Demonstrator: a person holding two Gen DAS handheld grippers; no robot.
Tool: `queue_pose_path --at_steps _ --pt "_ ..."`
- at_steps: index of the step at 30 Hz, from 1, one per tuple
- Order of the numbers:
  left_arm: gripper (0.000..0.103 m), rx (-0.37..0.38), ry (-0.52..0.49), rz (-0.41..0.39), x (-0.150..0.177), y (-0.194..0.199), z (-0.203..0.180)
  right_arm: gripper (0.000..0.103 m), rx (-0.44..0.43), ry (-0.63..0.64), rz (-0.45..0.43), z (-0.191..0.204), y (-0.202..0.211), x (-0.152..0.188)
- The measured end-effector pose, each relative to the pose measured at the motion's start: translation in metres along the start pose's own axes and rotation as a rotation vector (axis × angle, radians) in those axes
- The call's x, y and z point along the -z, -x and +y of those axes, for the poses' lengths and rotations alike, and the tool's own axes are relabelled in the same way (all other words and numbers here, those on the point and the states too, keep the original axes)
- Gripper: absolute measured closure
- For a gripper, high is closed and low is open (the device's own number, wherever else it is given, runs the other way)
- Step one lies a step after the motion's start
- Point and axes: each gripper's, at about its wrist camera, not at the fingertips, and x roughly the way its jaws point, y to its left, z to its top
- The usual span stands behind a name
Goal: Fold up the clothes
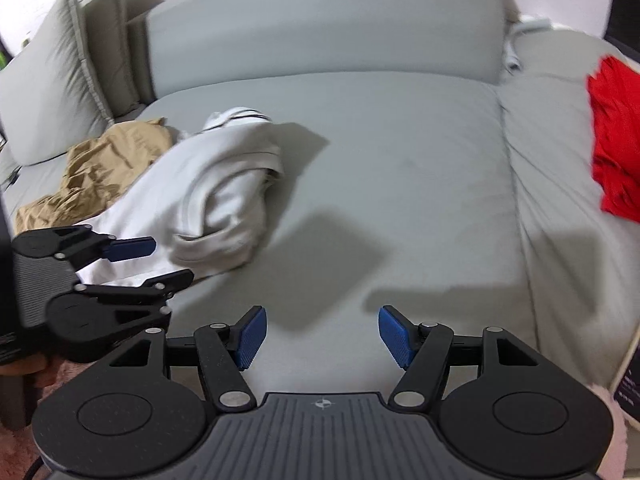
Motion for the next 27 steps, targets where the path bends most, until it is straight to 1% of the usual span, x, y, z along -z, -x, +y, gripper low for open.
queue_pose_path --at_steps 2,3,4,5,6,8,9,10,11,13,14,17,18,20,21,22,25,26,27 --pt "0.048 -0.017 -0.035 0.019 0.000 -0.014 -0.003 0.039 0.006 -0.021 0.009 -0.007 -0.002 0.001" --pt "0.051 -0.031 -0.048 0.026 0.000 -0.021 -0.002 0.039 0.009 -0.034 0.014 -0.011 -0.003 0.002" --pt "0.058 -0.045 -0.058 0.036 -0.001 -0.026 -0.002 0.039 0.009 -0.038 0.016 -0.012 -0.004 0.001" --pt "0.084 -0.043 -0.059 0.051 -0.002 -0.028 0.000 0.039 0.009 -0.043 0.018 -0.013 -0.004 0.002" --pt "0.087 -0.027 -0.011 0.071 -0.006 -0.026 0.008 0.039 0.007 -0.043 0.016 -0.012 -0.003 0.002" --pt "0.089 0.010 0.102 0.032 -0.010 -0.006 0.026 0.039 0.001 -0.033 0.007 -0.009 0.000 0.001" --pt "0.089 0.012 0.120 0.017 -0.011 0.000 0.029 0.039 -0.003 -0.028 -0.001 -0.007 0.001 0.001" --pt "0.089 -0.005 0.133 -0.028 -0.012 0.019 0.037 0.039 -0.009 -0.022 -0.009 -0.005 0.002 0.000" --pt "0.090 -0.015 0.137 -0.053 -0.013 0.030 0.042 0.039 -0.020 -0.014 -0.020 -0.002 0.005 -0.001" --pt "0.090 -0.037 0.163 -0.119 -0.012 0.072 0.063 0.039 -0.045 0.009 -0.044 0.006 0.009 -0.003" --pt "0.090 -0.044 0.176 -0.137 -0.012 0.085 0.070 0.039 -0.062 0.037 -0.062 0.013 0.012 -0.004" --pt "0.090 -0.079 0.243 -0.221 -0.015 0.146 0.107 0.039 -0.111 0.143 -0.127 0.038 0.019 -0.008" --pt "0.090 -0.088 0.252 -0.243 -0.018 0.159 0.114 0.040 -0.141 0.198 -0.161 0.055 0.020 -0.009" --pt "0.090 -0.101 0.263 -0.287 -0.024 0.188 0.128 0.041 -0.171 0.241 -0.194 0.069 0.020 -0.009" --pt "0.090 -0.108 0.269 -0.308 -0.027 0.202 0.135 0.041 -0.201 0.282 -0.234 0.083 0.021 -0.009" --pt "0.090 -0.117 0.268 -0.324 -0.029 0.215 0.139 0.043 -0.215 0.302 -0.257 0.089 0.022 -0.010" --pt "0.090 -0.139 0.253 -0.362 -0.031 0.246 0.145 0.045 -0.264 0.378 -0.379 0.117 0.028 -0.019" --pt "0.090 -0.139 0.249 -0.373 -0.028 0.255 0.145 0.045 -0.286 0.407 -0.425 0.129 0.032 -0.027" --pt "0.090 -0.137 0.245 -0.384 -0.024 0.264 0.146 0.045 -0.293 0.419 -0.435 0.132 0.034 -0.030"
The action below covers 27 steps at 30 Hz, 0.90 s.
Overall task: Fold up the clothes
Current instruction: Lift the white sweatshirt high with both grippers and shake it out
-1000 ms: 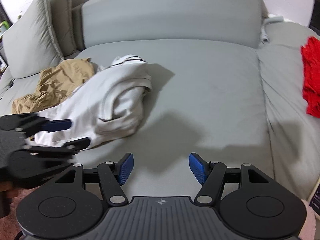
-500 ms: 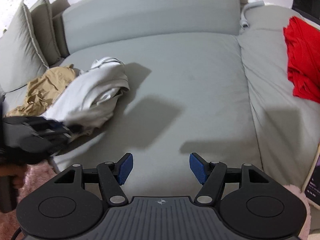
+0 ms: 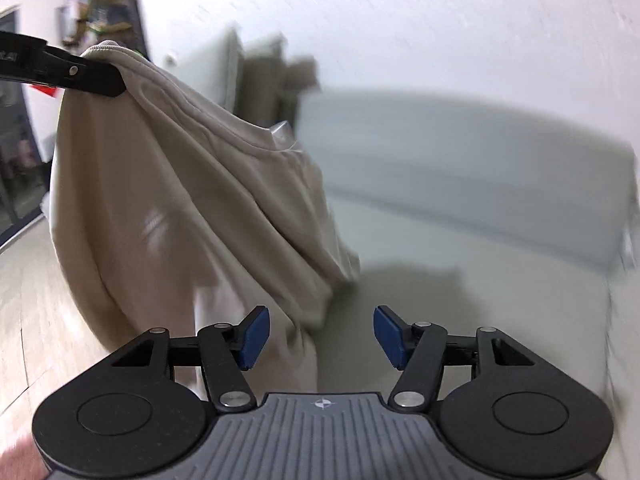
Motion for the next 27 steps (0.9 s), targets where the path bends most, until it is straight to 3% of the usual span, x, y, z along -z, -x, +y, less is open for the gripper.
queue_pose_path --at_steps 3,6,12,19,23,27 --pt "0.090 0.037 -0.026 -0.023 0.006 0.029 0.004 0.045 -0.048 0.079 -0.027 0.010 -0.003 -0.022" --pt "0.089 0.148 -0.088 0.015 0.033 0.055 -0.003 0.045 -0.103 0.200 -0.022 0.019 -0.001 -0.034" --pt "0.089 0.339 -0.138 0.178 0.095 0.046 -0.031 0.045 -0.207 0.502 0.094 0.034 -0.007 -0.030" --pt "0.089 0.359 -0.102 0.204 0.106 0.039 -0.034 0.048 -0.292 1.061 0.282 0.065 -0.033 0.003" --pt "0.089 0.340 -0.077 0.211 0.111 0.039 -0.028 0.050 -0.298 1.214 0.281 0.060 -0.061 0.009" --pt "0.089 0.311 -0.051 0.215 0.116 0.044 -0.024 0.050 -0.313 1.360 0.225 0.065 -0.079 0.025"
